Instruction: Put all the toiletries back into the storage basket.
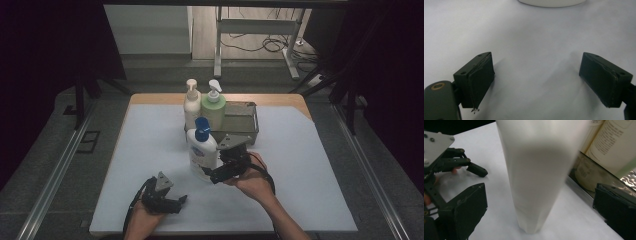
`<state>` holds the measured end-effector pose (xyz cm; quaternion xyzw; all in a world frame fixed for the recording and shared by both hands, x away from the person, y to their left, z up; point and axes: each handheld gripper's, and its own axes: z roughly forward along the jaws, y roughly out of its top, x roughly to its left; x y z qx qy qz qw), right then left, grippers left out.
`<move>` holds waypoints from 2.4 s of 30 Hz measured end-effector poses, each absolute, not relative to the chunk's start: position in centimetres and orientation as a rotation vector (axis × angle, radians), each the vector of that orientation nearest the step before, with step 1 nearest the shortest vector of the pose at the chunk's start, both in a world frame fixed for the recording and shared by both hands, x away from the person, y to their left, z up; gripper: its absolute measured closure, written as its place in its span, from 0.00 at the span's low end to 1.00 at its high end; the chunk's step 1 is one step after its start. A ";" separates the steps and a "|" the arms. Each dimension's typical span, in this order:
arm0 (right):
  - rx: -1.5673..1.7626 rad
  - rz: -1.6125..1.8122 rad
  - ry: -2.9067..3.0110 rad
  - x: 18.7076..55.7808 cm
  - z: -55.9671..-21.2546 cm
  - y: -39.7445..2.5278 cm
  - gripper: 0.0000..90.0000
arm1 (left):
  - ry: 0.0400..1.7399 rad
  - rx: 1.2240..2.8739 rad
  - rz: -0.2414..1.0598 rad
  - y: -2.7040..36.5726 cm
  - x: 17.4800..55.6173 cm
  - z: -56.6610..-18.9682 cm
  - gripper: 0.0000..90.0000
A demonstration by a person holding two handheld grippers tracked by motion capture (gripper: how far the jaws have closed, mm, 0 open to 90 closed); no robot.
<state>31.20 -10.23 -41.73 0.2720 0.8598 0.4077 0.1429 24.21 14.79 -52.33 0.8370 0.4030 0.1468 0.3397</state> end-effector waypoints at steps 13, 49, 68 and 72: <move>0.807 1.180 2.430 32.0 -41.9 -8.2 0.17 | 1.049 2.180 0.382 14.8 24.2 -52.3 0.14; 0.863 1.178 2.432 32.3 -39.8 -9.1 0.45 | 1.049 2.179 0.381 14.8 24.2 -52.3 0.14; 0.981 1.185 2.379 34.5 -37.1 -13.2 0.45 | 1.050 2.178 0.379 14.8 24.2 -52.3 0.14; 0.998 1.181 2.357 34.9 -36.5 -13.8 0.45 | 1.050 2.179 0.379 14.8 24.2 -52.3 0.14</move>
